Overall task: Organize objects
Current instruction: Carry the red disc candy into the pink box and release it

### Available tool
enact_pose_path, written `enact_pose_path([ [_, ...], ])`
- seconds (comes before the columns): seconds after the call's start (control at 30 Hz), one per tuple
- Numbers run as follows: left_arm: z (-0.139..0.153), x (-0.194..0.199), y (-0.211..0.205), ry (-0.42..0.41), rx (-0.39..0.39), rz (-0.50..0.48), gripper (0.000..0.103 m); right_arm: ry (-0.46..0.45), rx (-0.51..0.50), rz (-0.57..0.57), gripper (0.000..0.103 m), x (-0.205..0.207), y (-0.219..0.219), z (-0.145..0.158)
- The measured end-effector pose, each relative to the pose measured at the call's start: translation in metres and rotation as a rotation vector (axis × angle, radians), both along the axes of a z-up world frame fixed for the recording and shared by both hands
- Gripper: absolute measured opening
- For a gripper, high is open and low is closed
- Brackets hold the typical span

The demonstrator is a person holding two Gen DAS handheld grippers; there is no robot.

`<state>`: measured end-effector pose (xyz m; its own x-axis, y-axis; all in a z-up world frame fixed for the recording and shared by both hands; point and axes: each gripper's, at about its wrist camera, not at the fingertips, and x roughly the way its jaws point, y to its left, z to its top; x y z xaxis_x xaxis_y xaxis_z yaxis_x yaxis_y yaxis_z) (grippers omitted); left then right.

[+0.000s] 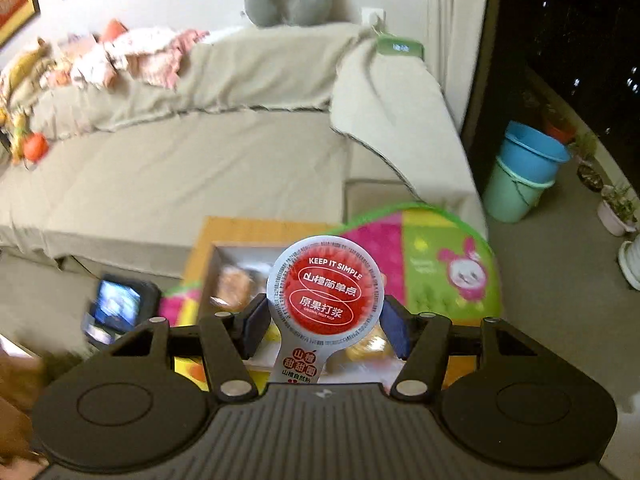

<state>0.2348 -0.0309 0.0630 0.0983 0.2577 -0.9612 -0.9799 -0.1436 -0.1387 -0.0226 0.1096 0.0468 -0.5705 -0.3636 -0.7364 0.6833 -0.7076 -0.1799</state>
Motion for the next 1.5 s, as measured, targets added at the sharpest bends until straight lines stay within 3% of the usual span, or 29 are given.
enact_pose_path([
  [0.2,0.001,-0.001,0.001,-0.002,0.004,-0.022,0.012,-0.029,0.02,0.028,0.06,0.01,-0.038,-0.007],
  [0.43,0.001,-0.003,0.0,-0.01,0.009,-0.047,0.012,-0.061,0.064,0.036,0.06,0.019,-0.054,-0.02],
  [0.73,0.0,-0.004,-0.001,-0.02,0.013,-0.077,0.012,-0.206,0.096,-0.044,0.06,-0.025,-0.075,-0.063],
  [0.87,0.0,-0.003,0.0,-0.013,0.006,-0.084,0.012,-0.132,0.151,-0.027,0.061,-0.049,-0.107,-0.081],
  [0.93,0.001,-0.001,0.0,-0.003,0.007,-0.1,0.012,-0.084,0.161,-0.023,0.073,-0.063,-0.119,-0.087],
  [0.97,0.001,-0.001,0.0,-0.001,0.009,-0.107,0.012,-0.075,0.162,-0.029,0.074,-0.067,-0.121,-0.089],
  [1.07,0.0,-0.002,-0.001,-0.007,0.011,-0.101,0.012,-0.103,0.147,-0.065,0.074,-0.071,-0.107,-0.092],
  [1.2,0.001,0.0,0.0,-0.001,0.005,-0.113,0.012,-0.155,0.151,-0.128,0.076,-0.055,-0.056,-0.1],
  [1.5,0.0,0.0,0.001,0.012,0.007,-0.141,0.011,-0.294,0.155,-0.439,0.077,-0.037,0.063,-0.133],
])
